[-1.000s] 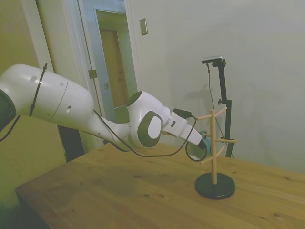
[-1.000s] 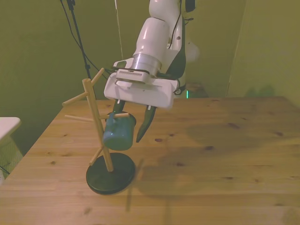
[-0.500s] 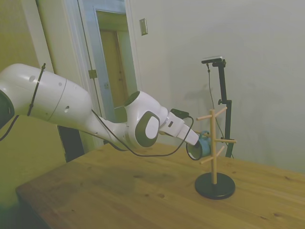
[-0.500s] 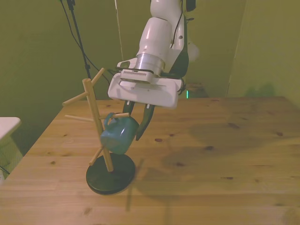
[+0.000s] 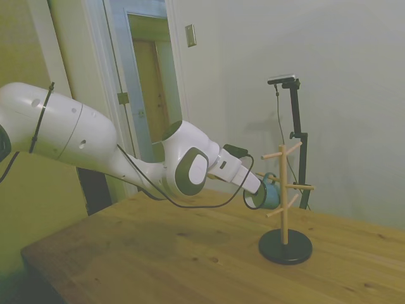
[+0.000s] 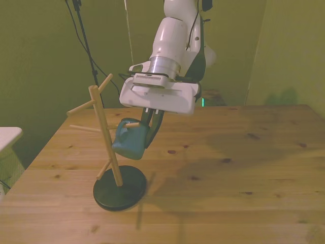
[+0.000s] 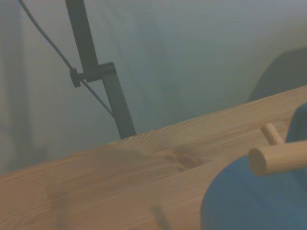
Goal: Unload the mug
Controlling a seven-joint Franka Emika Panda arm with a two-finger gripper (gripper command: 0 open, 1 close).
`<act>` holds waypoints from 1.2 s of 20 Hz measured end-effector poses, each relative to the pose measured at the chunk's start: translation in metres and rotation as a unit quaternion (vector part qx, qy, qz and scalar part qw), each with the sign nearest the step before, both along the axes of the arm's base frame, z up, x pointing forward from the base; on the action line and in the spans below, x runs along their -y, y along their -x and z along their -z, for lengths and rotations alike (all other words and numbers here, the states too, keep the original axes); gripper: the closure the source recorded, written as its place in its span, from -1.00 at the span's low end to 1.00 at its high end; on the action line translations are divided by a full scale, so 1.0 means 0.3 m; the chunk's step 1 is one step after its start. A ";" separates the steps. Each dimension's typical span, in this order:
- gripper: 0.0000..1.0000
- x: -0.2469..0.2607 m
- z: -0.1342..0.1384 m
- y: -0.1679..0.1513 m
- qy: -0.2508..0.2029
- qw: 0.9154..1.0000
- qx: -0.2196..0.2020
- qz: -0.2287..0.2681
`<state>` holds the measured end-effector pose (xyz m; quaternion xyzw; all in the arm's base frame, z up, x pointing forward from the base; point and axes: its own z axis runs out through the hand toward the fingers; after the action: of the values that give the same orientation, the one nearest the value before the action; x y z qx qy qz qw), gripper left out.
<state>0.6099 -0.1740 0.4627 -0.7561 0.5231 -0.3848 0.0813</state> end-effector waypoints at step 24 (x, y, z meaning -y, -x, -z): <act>1.00 -0.392 -0.047 -0.011 -0.025 0.996 -0.033 -0.082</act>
<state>0.6133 -0.0563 0.4768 -0.8062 0.4715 -0.3388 0.1143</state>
